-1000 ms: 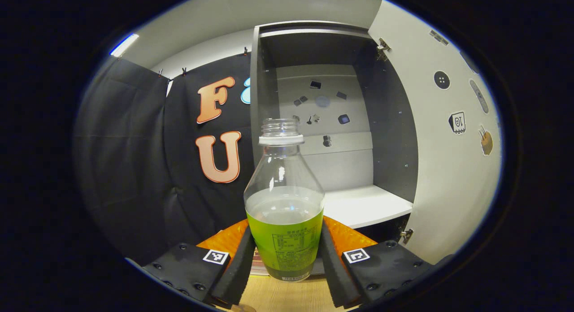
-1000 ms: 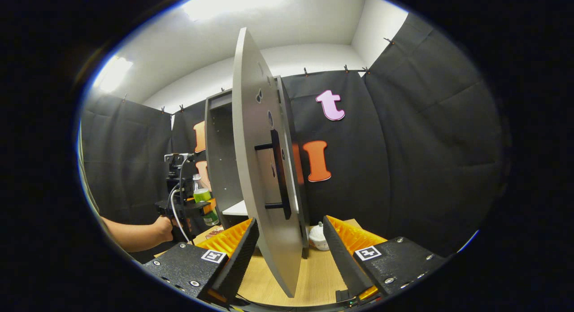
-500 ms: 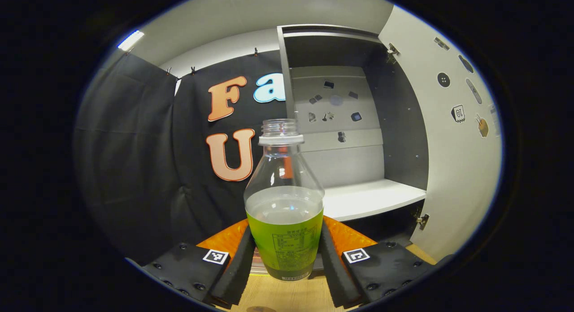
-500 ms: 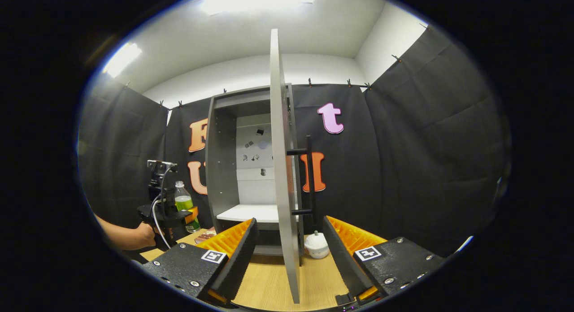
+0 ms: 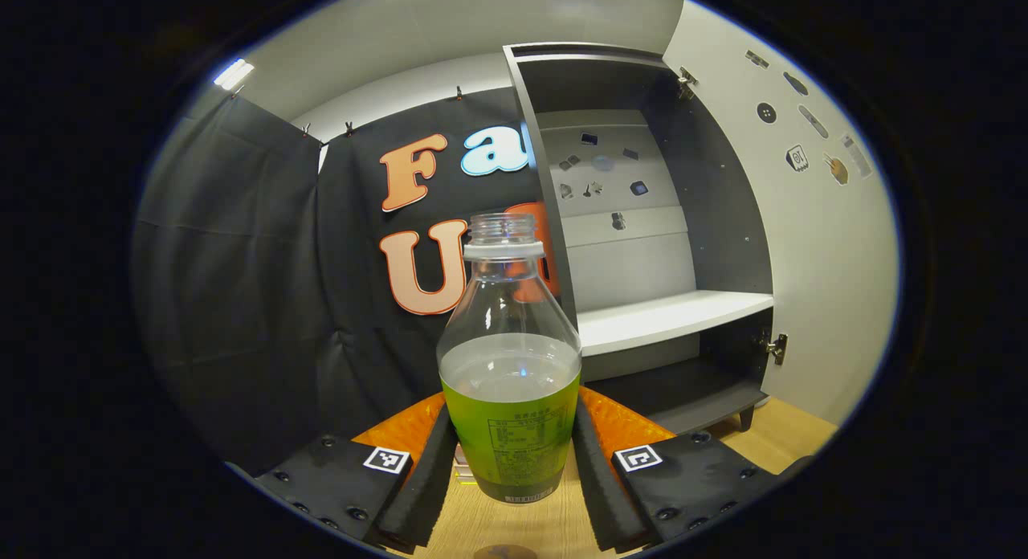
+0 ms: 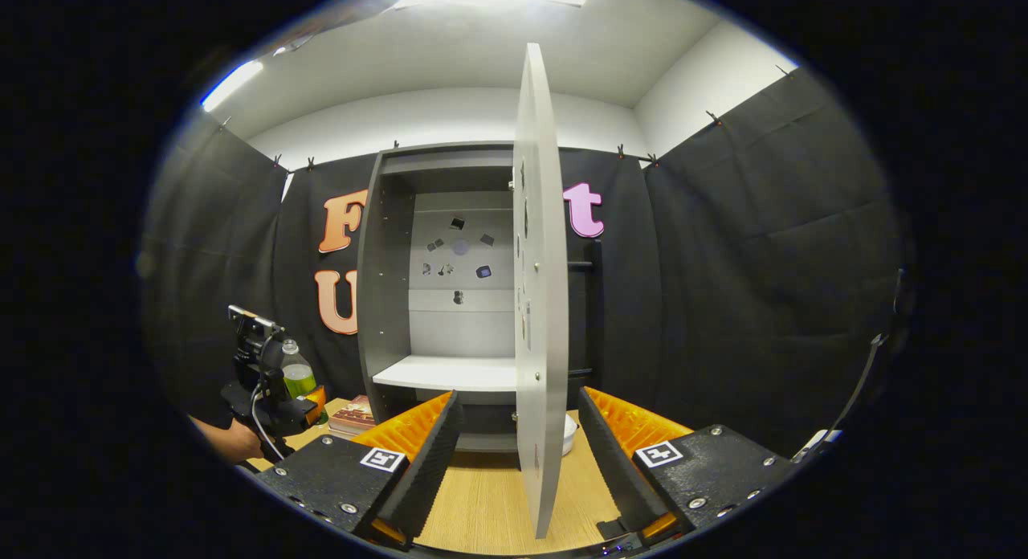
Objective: Open the cabinet door with the right hand, grasp the bottle in the cabinet with the left hand and place it on the coaster, then close the cabinet door with the right hand.
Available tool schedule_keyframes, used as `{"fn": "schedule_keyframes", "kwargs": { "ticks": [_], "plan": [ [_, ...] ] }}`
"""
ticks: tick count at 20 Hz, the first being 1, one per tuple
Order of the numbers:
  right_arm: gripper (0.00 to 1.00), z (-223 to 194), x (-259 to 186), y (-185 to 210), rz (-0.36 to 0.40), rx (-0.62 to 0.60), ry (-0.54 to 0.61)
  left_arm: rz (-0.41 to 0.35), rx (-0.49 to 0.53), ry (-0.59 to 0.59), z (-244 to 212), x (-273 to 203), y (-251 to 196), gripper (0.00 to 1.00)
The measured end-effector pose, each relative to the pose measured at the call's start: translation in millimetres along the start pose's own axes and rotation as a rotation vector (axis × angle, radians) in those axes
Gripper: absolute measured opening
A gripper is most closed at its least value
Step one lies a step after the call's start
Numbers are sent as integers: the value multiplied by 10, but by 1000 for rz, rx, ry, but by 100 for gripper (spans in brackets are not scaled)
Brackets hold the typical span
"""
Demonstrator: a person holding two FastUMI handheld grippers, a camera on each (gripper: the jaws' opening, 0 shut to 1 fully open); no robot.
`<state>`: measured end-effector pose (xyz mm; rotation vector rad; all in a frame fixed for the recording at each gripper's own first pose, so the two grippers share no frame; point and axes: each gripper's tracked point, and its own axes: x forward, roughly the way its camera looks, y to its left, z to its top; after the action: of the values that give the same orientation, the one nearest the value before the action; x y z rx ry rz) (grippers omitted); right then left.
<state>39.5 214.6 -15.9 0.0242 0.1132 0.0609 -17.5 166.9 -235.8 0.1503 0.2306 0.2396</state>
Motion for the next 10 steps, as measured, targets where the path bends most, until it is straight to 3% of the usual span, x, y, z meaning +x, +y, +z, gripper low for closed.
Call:
{"fn": "schedule_keyframes", "kwargs": {
  "ticks": [5,10],
  "plan": [
    [89,112,46,115,-30,78,2,36,8,20,-498,-21,129,78],
    [89,163,57,189,-49,56,19,62,13,46,-900,-22,162,78]
  ]
}}
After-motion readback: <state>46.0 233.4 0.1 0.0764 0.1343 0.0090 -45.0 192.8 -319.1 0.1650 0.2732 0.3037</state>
